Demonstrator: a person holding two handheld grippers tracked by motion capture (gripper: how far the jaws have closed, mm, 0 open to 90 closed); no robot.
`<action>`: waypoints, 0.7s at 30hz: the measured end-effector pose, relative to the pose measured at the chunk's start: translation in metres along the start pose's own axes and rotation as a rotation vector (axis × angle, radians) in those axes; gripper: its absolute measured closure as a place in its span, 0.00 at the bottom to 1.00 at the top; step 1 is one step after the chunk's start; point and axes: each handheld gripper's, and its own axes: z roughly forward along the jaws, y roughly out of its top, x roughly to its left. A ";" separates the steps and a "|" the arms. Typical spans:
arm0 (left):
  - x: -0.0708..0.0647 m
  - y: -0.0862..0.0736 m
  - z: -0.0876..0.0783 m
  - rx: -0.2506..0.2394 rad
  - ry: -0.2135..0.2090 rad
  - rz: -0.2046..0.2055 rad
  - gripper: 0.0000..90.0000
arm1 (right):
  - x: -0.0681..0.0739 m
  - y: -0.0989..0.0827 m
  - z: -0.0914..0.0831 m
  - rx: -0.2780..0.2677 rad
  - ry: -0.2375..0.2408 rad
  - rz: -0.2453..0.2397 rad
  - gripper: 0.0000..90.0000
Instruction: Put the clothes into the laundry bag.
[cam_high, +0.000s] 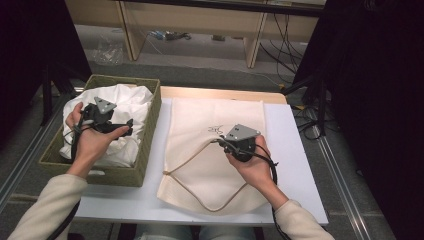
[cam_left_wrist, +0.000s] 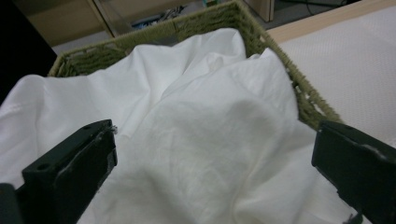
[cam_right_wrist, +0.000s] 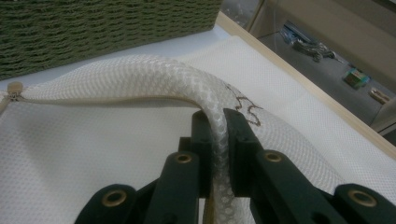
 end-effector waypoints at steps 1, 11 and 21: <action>0.000 0.000 0.000 0.000 0.000 0.000 0.00 | 0.000 0.000 0.000 0.001 0.001 -0.001 0.93; 0.022 -0.018 0.047 0.211 -0.060 -0.026 0.00 | 0.001 -0.001 0.001 -0.003 -0.003 -0.003 0.93; 0.019 -0.025 0.061 0.329 -0.030 -0.112 0.02 | 0.002 -0.001 0.002 0.003 0.004 -0.007 0.93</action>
